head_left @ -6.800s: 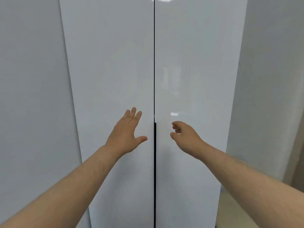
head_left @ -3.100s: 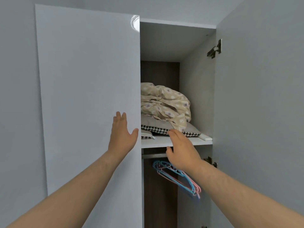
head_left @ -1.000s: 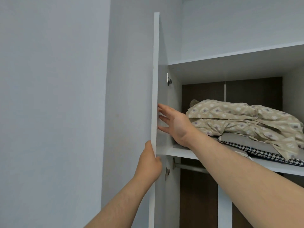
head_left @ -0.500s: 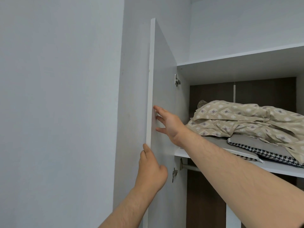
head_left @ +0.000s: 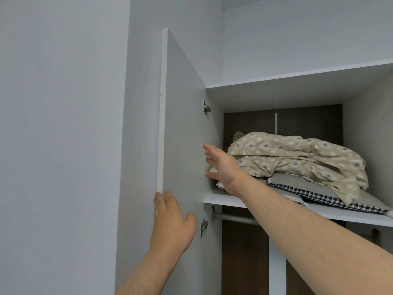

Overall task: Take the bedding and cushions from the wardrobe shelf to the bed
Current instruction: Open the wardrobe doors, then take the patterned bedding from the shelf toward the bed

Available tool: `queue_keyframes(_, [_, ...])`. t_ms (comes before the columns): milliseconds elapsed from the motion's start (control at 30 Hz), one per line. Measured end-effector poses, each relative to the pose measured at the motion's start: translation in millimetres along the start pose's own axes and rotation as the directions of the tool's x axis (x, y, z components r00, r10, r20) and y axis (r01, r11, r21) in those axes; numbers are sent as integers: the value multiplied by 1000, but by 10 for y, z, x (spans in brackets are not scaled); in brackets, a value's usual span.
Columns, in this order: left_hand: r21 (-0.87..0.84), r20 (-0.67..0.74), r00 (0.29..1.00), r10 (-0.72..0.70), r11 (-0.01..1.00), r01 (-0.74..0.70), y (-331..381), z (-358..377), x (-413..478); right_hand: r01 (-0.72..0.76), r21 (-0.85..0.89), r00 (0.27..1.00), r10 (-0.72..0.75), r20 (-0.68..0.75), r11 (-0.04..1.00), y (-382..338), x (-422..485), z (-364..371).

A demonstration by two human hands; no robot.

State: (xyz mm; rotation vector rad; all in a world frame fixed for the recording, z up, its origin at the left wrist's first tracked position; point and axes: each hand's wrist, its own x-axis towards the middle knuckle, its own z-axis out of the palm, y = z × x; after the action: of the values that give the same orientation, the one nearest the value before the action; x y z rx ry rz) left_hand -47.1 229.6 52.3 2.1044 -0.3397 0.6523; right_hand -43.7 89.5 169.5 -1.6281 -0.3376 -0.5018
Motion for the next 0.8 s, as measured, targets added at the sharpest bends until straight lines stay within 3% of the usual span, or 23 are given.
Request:
queue_keyframes(100, [57, -43, 997, 65, 996, -62, 78, 42, 23, -12, 2, 999, 12, -46, 1000, 17, -101, -277])
queue_keyframes(200, [167, -117, 947, 301, 946, -280, 218, 122, 30, -19, -30, 993, 15, -115, 999, 42, -247, -658])
queue_keyframes(300, [-2, -50, 911, 410, 912, -411, 506, 284, 81, -8, -94, 977, -12, -213, 996, 62, -400, -1099])
queue_keyframes(533, [-463, -4, 946, 323, 838, -288, 1181, 851, 525, -8, -243, 908, -95, -408, 970, 114, -723, -2189])
queue_keyframes(800, [-542, 18, 954, 298, 805, -241, 1875, 1801, 1005, -112, -373, 824, -124, -553, 921, 187, -647, -3342])
